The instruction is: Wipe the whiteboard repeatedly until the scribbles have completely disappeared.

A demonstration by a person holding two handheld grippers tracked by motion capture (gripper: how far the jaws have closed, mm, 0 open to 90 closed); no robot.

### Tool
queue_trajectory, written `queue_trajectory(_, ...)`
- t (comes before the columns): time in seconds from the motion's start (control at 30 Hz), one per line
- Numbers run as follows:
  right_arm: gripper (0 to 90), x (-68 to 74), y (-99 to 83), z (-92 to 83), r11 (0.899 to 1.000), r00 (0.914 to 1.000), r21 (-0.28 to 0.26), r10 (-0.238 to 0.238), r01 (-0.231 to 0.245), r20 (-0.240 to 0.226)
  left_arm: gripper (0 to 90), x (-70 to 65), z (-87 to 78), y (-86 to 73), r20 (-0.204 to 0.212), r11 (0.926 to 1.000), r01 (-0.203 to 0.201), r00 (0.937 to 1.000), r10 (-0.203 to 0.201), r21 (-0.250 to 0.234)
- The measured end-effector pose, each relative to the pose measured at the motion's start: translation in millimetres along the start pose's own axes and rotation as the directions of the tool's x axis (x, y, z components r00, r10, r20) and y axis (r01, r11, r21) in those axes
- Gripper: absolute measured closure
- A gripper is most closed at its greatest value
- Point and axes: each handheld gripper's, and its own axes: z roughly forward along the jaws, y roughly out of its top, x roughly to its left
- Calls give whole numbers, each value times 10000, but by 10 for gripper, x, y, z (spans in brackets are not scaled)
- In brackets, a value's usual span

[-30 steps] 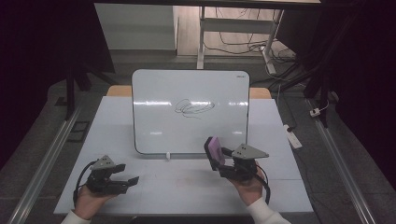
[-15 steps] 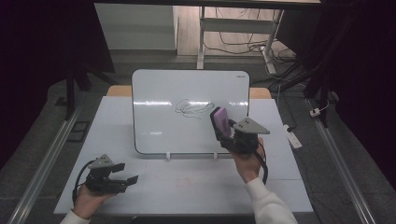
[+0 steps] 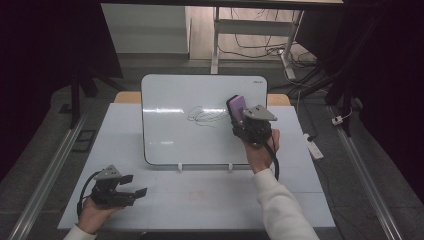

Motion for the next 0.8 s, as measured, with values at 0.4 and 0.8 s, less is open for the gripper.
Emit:
queue_trajectory(0.4, 407, 61, 31, 109, 9999, 9995, 104, -127, 124, 275, 205, 4, -1, 3, -26, 10000, -10, 10000, 10, 0)
queue_trajectory(0.8, 408, 337, 49, 208, 9963, 9967, 325, -804, 802, 63, 206, 7, -7, 8, 1, 10000, 1, 10000, -1, -12)
